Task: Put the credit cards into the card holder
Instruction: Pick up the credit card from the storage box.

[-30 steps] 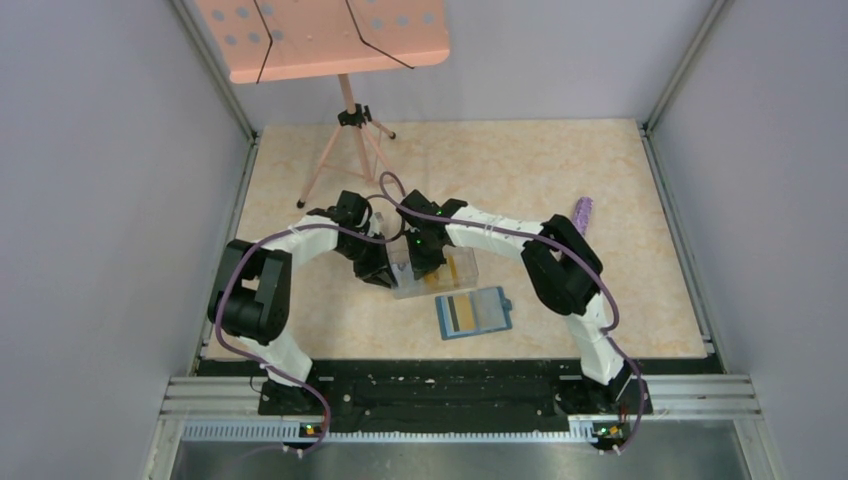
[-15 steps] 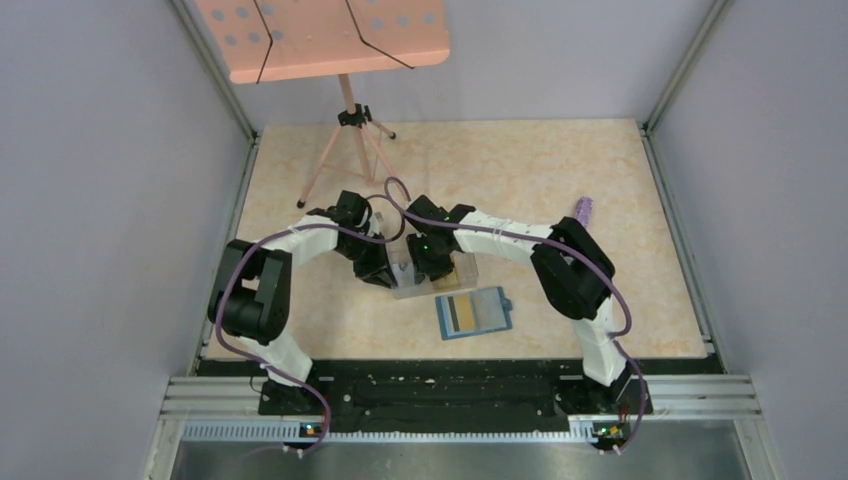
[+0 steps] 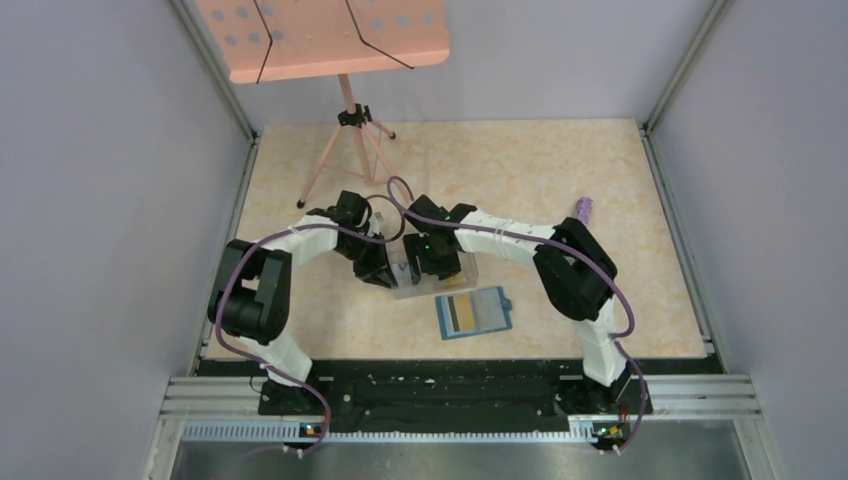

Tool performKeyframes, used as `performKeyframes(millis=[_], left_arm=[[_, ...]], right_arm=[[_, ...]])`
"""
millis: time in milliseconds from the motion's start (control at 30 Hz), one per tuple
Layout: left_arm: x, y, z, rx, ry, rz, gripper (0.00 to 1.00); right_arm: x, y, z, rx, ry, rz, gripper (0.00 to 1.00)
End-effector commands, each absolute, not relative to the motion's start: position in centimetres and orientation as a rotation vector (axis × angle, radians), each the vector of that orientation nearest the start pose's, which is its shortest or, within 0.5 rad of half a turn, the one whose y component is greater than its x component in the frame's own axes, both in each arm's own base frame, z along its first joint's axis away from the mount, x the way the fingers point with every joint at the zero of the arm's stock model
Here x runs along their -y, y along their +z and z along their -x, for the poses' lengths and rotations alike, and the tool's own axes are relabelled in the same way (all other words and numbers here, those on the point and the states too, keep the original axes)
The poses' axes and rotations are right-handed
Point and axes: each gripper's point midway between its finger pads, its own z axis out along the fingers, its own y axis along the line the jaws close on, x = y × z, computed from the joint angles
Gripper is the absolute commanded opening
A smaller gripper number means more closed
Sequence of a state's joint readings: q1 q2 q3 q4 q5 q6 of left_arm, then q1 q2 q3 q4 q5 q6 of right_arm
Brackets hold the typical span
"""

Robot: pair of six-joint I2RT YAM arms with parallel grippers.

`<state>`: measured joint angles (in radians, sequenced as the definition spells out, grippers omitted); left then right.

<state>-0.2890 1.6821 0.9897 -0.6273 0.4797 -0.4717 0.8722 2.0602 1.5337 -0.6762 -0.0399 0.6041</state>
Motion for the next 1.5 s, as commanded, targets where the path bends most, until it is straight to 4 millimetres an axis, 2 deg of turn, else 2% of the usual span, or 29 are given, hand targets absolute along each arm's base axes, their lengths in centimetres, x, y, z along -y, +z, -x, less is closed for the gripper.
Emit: performKeyframes(millis=[0, 133, 233, 333, 467, 633, 667, 1100, 1467], left_arm=[[18.3, 4.9, -26.1, -2.940, -0.856, 0.125, 0.11], [18.5, 5.1, -26.2, -2.936, -0.868, 0.118, 0.12], [18.4, 5.1, -26.2, -2.936, -0.866, 0.120, 0.11], [18.5, 5.1, -26.2, -2.937, -0.874, 0.116, 0.07], [18.7, 5.2, -26.2, -2.935, -0.884, 0.111, 0.01], [18.8, 5.5, -26.3, -2.928, -0.892, 0.109, 0.00], [18.8, 5.5, -26.4, -2.928, -0.891, 0.108, 0.00], [18.9, 5.5, -26.2, -2.937, -0.864, 0.078, 0.03], [18.9, 5.4, -26.2, -2.939, -0.850, 0.073, 0.01]], right_arm=[[-35.0, 3.2, -26.2, -2.855, 0.357, 0.371, 0.69], [-37.4, 4.3, -26.0, -2.822, 0.547, 0.372, 0.72], [-38.9, 4.3, -25.9, -2.822, 0.652, 0.360, 0.67], [-39.9, 3.8, -25.7, -2.836, 0.716, 0.352, 0.50], [-40.4, 2.9, -25.5, -2.863, 0.732, 0.343, 0.37], [-40.8, 3.8, -25.8, -2.843, 0.756, 0.348, 0.04], [-40.9, 4.1, -25.9, -2.836, 0.756, 0.347, 0.00], [-42.7, 8.7, -26.3, -2.745, 0.871, 0.380, 0.00], [-42.7, 9.4, -26.1, -2.735, 0.850, 0.387, 0.02]])
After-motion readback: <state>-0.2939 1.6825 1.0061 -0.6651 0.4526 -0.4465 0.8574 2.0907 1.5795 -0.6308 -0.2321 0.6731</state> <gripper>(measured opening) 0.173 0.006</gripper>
